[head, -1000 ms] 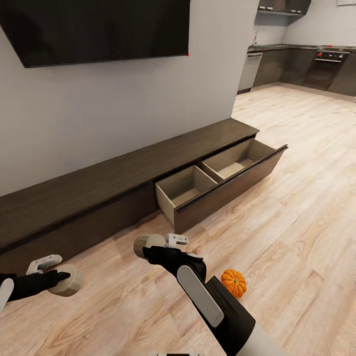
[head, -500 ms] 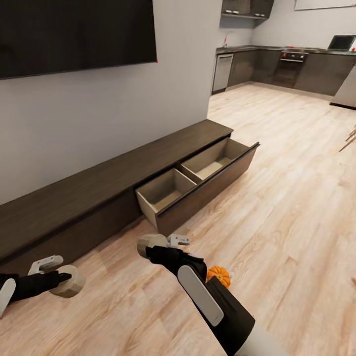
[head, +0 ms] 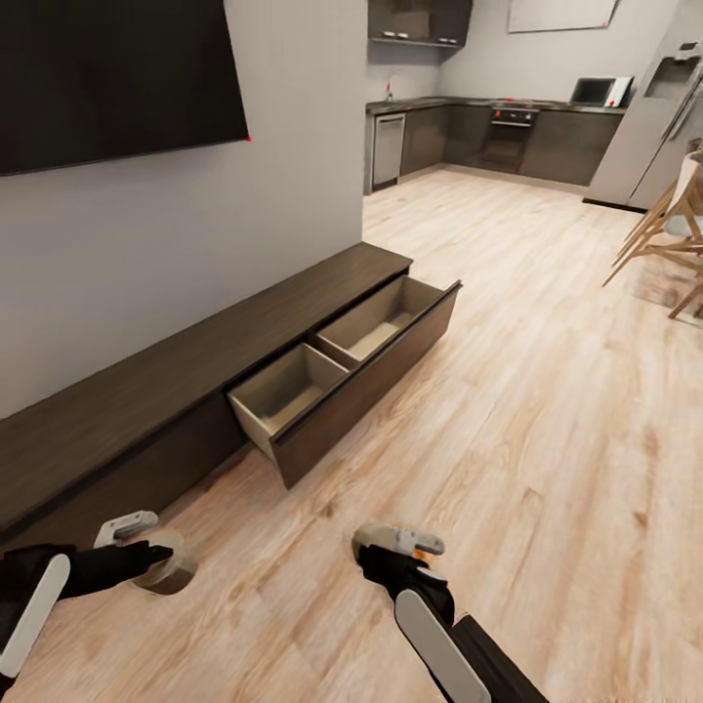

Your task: Place each of the two pumpkins and all three candles from the living room inside a cabinet in the living room (use any cabinet), then make sure every cabinet is closed, and position the cauldron so it is next to a table in the living room.

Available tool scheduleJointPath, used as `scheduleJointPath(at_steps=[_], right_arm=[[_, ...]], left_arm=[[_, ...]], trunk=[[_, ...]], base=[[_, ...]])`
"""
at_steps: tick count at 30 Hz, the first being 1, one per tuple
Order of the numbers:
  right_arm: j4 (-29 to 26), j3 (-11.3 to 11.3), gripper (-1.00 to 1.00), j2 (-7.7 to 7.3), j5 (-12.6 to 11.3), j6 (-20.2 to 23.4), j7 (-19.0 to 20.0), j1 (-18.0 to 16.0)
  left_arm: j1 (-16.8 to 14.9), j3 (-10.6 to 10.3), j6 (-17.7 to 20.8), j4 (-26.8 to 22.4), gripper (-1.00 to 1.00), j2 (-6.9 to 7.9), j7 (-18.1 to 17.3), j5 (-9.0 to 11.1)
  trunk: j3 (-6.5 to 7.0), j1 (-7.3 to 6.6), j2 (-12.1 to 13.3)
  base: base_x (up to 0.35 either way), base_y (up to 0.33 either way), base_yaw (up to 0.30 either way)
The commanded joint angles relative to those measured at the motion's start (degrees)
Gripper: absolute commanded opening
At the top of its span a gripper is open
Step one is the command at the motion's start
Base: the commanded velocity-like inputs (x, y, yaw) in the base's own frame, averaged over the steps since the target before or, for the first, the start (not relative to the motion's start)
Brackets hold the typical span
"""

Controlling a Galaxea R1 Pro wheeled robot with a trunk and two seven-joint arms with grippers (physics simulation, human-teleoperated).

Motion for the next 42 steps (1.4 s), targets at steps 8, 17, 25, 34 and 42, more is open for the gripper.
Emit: scheduleJointPath(at_steps=[8, 17, 25, 34, 42], right_arm=[[0.2, -0.6, -1.00, -1.00, -0.3, -9.0, -7.4, 6.3], [2.0, -1.6, -1.00, -1.30, -0.4, -13.3, -7.7, 8.9], [3.3, -3.0, -1.00, -3.70, -0.8, -14.4, -7.9, 9.5], [8.2, -3.4, -1.00, -3.41, -0.8, -14.5, -7.3, 9.5], [9.6, -9.9, -1.00, -3.62, -0.9, -14.4, -7.1, 9.5]], left_arm=[[0.0, -3.6, -0.1, 0.0, -1.00, -1.95, 0.3, -0.1], [0.0, -6.0, -0.2, 0.0, -1.00, -4.73, 0.5, -0.2], [0.0, -7.2, -0.2, 0.0, -1.00, -5.55, 0.5, -0.3], [0.0, -10.8, -0.3, 0.0, -1.00, -7.96, 0.9, -0.3], [0.0, -11.2, -0.3, 0.0, -1.00, -9.01, 3.7, -0.3]], trunk=[[1.95, -1.77, 3.2], [4.25, -3.74, 6.8], [6.35, -5.50, 10.0], [8.60, -7.48, 13.6], [10.52, -9.23, 16.9]], base=[[0.000, 0.000, -0.237], [0.000, 0.000, -0.168], [0.000, 0.000, -0.136], [0.000, 0.000, -0.153], [0.000, 0.000, -0.218]])
